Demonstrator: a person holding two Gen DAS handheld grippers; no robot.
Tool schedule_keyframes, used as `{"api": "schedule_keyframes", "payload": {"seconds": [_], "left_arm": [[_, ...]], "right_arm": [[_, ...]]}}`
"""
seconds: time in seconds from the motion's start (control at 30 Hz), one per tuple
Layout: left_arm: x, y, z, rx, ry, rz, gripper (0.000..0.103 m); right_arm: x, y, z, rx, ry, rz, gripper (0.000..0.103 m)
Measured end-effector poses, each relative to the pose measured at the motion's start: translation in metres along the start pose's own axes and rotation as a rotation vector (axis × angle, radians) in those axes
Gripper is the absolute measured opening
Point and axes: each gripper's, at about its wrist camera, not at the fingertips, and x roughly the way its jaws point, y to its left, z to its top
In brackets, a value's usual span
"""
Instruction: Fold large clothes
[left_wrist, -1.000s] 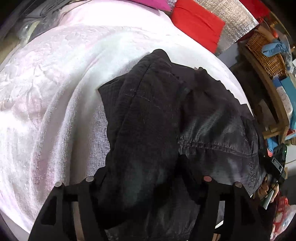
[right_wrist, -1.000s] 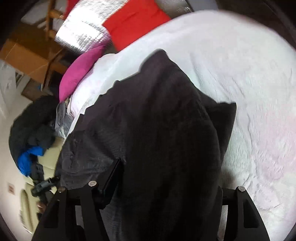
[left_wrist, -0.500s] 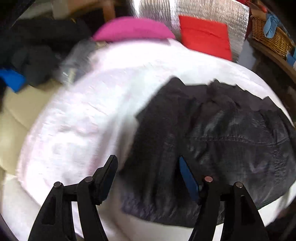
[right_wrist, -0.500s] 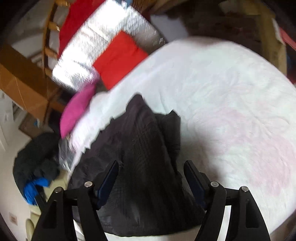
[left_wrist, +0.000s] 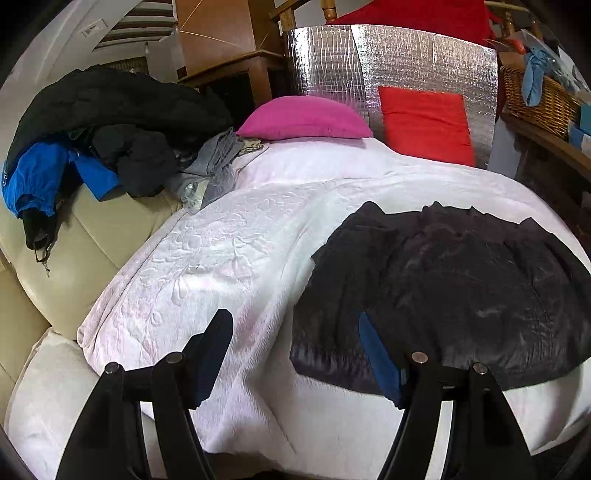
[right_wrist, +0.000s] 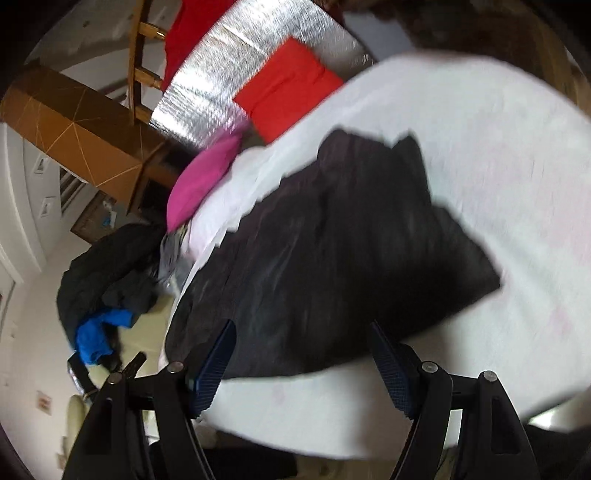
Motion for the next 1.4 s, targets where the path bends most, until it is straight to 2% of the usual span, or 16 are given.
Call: {"api": "schedule_keyframes", "payload": {"seconds": [0.1, 0.2, 0.33, 0.43, 0.63, 0.67, 0.73, 0.77, 0.9, 0.93, 1.03, 1.23, 1.33, 1.4], "left_arm": [[-0.010, 0.002, -0.004, -0.003, 0.005, -0.002, 0.072], [-0.011, 0.000, -0.007, -0.004, 0.009, -0.002, 0.072], [-0.006, -0.006, -0.011, 0.005, 0.027, 0.010, 0.072], [0.006, -0.009, -0.016, -0.009, 0.092, -0.024, 0.073], [0.054, -0.014, -0.036, -0.094, 0.348, -0.181, 0.074], [0.064, -0.013, -0.041, -0.131, 0.412, -0.216, 0.074], [0.075, -0.010, -0.046, -0.205, 0.479, -0.297, 0.074], [0.083, -0.006, -0.050, -0.272, 0.523, -0.362, 0.074], [0.104, 0.009, -0.059, -0.477, 0.603, -0.481, 0.074], [0.109, 0.014, -0.063, -0.541, 0.613, -0.514, 0.074], [0.112, 0.021, -0.066, -0.625, 0.601, -0.534, 0.074], [0.092, 0.041, -0.066, -0.700, 0.504, -0.514, 0.074], [0.089, 0.050, -0.063, -0.730, 0.488, -0.505, 0.074], [0.086, 0.055, -0.060, -0.760, 0.489, -0.517, 0.074]], "right_arm": [[0.017, -0.009, -0.012, 0.063, 0.077, 0.036, 0.077], [0.025, -0.017, -0.018, 0.086, 0.102, 0.021, 0.077], [0.027, -0.025, -0.016, 0.121, 0.090, 0.025, 0.077], [0.029, -0.035, -0.011, 0.171, 0.061, 0.010, 0.077], [0.035, -0.074, -0.001, 0.399, -0.002, -0.016, 0.077], [0.035, -0.079, 0.000, 0.424, -0.019, -0.017, 0.077], [0.036, -0.086, 0.003, 0.458, -0.043, -0.001, 0.077], [0.037, -0.087, 0.004, 0.466, -0.051, 0.004, 0.077], [0.039, -0.084, 0.007, 0.453, -0.082, -0.011, 0.078], [0.039, -0.084, 0.007, 0.447, -0.089, -0.010, 0.078], [0.036, -0.079, 0.007, 0.410, -0.116, -0.039, 0.072], [0.023, -0.058, 0.010, 0.284, -0.183, -0.083, 0.061], [0.029, -0.060, 0.009, 0.259, -0.160, -0.152, 0.060], [0.028, -0.065, 0.007, 0.267, -0.154, -0.148, 0.059]]}}
